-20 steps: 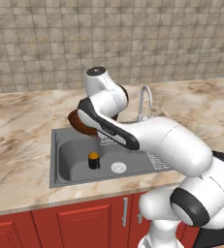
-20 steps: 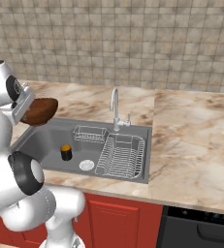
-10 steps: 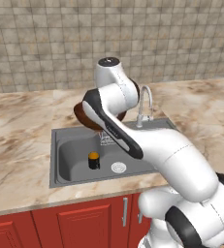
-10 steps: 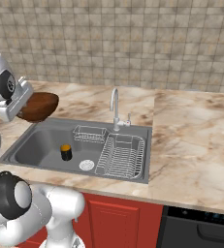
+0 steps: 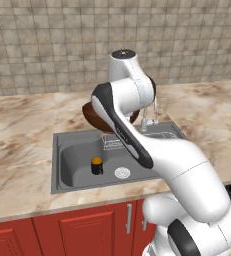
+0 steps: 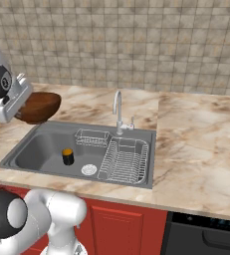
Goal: Pick the mug and place it in the sink. Pick the bowl and place it in the open cabinet and then close the cabinet.
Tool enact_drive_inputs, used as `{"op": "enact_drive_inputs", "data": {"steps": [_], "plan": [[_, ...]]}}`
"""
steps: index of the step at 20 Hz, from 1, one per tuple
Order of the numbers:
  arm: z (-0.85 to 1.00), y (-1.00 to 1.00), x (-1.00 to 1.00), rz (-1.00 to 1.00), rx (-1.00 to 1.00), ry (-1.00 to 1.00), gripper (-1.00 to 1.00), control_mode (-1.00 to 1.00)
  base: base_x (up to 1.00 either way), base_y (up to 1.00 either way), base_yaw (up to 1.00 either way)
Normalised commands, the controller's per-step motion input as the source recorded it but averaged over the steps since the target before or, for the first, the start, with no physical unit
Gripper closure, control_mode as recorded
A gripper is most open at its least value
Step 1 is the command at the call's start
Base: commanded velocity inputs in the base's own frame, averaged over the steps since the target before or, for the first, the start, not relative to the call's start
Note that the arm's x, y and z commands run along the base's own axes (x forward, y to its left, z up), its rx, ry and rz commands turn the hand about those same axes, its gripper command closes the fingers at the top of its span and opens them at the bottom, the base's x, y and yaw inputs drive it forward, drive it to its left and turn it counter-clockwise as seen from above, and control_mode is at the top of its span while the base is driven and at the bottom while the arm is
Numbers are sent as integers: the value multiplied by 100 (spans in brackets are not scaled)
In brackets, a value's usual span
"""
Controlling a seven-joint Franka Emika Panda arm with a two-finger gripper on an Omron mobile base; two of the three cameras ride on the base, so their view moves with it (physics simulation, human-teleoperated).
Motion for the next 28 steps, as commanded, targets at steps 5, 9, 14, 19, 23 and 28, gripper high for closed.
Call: {"op": "enact_drive_inputs", "data": {"steps": [5,9,14,19,23,28], "plan": [[7,-33,-22,14,4,0,100,-100,0,0,0],[3,-35,-18,21,2,0,100,-100,0,0,0],[0,-12,-4,13,1,0,100,100,-9,-24,22],[0,0,0,0,0,0,100,100,-16,-45,5],[0,0,0,0,0,0,100,100,0,-2,-88],[0,0,0,0,0,0,100,100,0,0,-100]]}}
